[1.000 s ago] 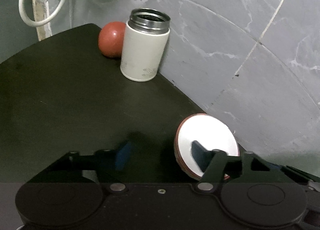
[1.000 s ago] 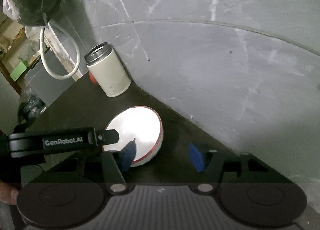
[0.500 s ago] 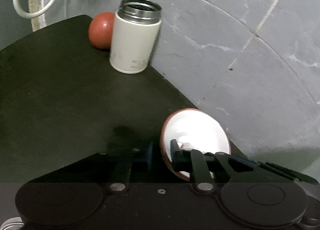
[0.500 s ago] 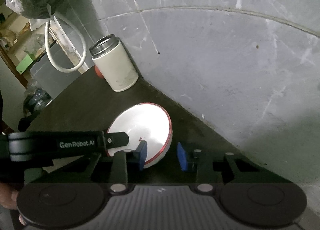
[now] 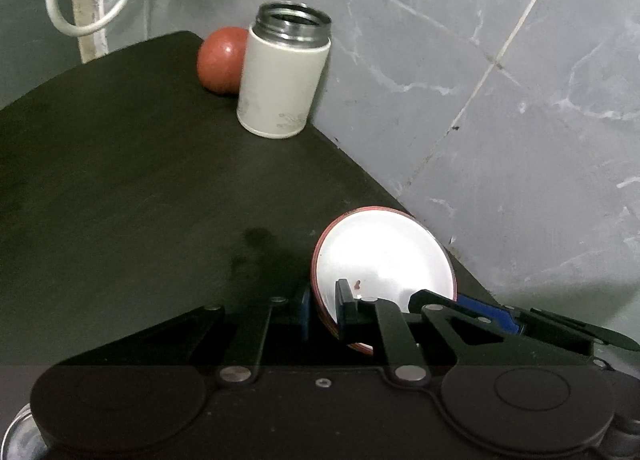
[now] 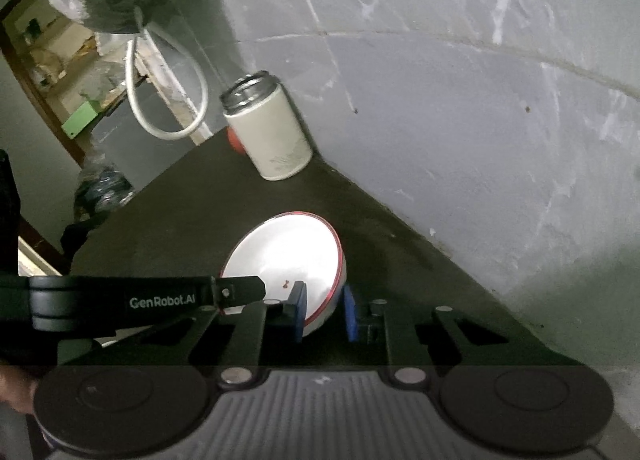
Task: Organize plates and bowls
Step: 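Lift the second white bowl and lower it into the first white bowl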
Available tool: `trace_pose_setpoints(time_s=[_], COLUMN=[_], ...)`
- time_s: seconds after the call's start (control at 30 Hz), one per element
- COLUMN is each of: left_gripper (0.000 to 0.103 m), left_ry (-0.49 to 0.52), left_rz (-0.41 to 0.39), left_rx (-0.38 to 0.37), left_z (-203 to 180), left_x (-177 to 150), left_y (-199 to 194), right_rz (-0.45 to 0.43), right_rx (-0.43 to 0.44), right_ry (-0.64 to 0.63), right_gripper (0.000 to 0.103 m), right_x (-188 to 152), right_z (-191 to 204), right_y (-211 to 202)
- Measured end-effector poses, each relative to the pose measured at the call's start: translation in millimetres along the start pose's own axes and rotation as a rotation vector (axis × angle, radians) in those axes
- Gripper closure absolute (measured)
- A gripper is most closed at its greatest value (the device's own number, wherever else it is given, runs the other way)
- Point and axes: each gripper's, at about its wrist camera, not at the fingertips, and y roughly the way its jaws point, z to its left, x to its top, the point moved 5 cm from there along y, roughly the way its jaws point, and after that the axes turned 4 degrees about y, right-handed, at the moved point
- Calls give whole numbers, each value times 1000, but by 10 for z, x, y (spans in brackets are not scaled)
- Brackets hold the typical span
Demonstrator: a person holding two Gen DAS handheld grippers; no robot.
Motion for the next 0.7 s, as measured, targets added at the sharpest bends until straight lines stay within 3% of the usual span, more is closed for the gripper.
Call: trace_pose_setpoints(time_s=[0.7], left_gripper=[90], left_ry=[-67], left_rz=[-127], left_rx=[62], left_z=[-180], left_x=[-212], left_y=[-952], right_rz=[-35], right_rx=[180], right_ry=[-115], right_gripper=[81], right_x=[50], right_z=[279], right_y=[-771])
